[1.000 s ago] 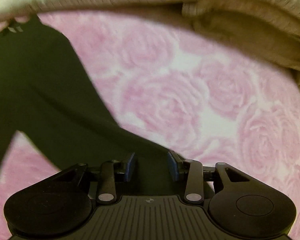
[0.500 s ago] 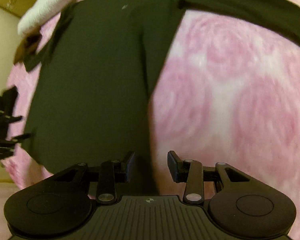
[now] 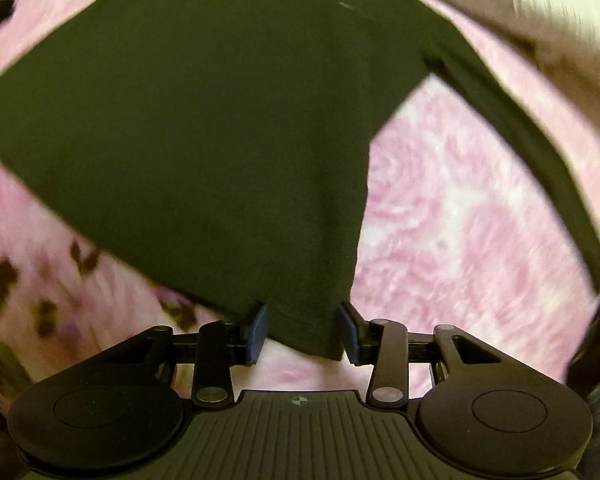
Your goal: Fold clothes
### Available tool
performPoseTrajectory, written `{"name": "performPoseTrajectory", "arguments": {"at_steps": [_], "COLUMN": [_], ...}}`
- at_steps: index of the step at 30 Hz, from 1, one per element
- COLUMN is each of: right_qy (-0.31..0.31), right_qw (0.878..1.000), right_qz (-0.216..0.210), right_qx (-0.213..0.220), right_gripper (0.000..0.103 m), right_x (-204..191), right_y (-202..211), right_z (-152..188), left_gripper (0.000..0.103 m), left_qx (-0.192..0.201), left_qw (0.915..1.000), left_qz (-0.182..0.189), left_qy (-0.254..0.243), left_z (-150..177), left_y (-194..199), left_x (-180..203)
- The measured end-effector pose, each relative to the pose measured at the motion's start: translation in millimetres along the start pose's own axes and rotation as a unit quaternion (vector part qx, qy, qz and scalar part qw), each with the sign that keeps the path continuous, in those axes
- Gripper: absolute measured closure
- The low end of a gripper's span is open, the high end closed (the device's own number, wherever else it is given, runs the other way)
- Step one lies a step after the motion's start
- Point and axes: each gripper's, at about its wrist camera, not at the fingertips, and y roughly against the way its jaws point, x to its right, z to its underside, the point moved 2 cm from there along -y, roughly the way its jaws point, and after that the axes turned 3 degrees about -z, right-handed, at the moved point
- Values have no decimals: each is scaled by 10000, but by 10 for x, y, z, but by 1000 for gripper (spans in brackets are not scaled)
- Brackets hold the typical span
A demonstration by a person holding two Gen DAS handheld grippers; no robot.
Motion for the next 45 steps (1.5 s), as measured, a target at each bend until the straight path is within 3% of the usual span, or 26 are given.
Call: {"name": "performPoseTrajectory", "arguments": {"at_steps": [4,8,13,14,15,16,19,23,29,33,34,39,45], "right_qy": [973,1873,2212,2279,2347,2414,2602,2590,2299,1918,1799,1430,1116], "right_qw": [9930,9741,9666,9649,9631,9612,9559,9592,9721,9808,9830,9882,9902], "right_qz": [666,1264,1249,1245,1242,1238,1195,752,243,50,28,7,80], "right_qx": [42,98,347,397,447,497,656,851,399,349,375,547,834], "right_gripper": [60,58,58,64,95,102,102,102,97,62,57,55,55], "right_x": [-307,-591,-629,-637,-645,-653,-692,-849,-948,-905,-904,-1093,-1221], "right_y": [-50,-92,-83,-81,-79,-77,-37,175,153,371,443,803,790], "right_z": [69,129,131,132,132,133,131,116,63,-16,-71,-278,-1139], "left_gripper": [96,99,99,99,99,99,99,99,88,79,74,66,62], "left_qx": [178,356,413,395,385,369,180,-136,-298,-339,-344,-397,-312], "left_qw": [9993,9972,9961,9958,9952,9945,9939,9943,9963,9980,9982,9952,9906], "left_qz": [-97,-194,-287,-321,-370,-426,-538,-526,-355,-381,-430,-862,-1264], "left_qy": [-316,-631,-722,-759,-821,-880,-949,-913,-727,-373,-250,255,424], "left_z": [88,175,205,188,185,191,230,285,232,267,283,457,805], "left_y": [-7,-14,74,85,101,129,101,14,174,375,438,498,204], "left_x": [-18,-36,-39,-45,-54,-59,-113,-93,24,-73,-130,-669,-1670]}}
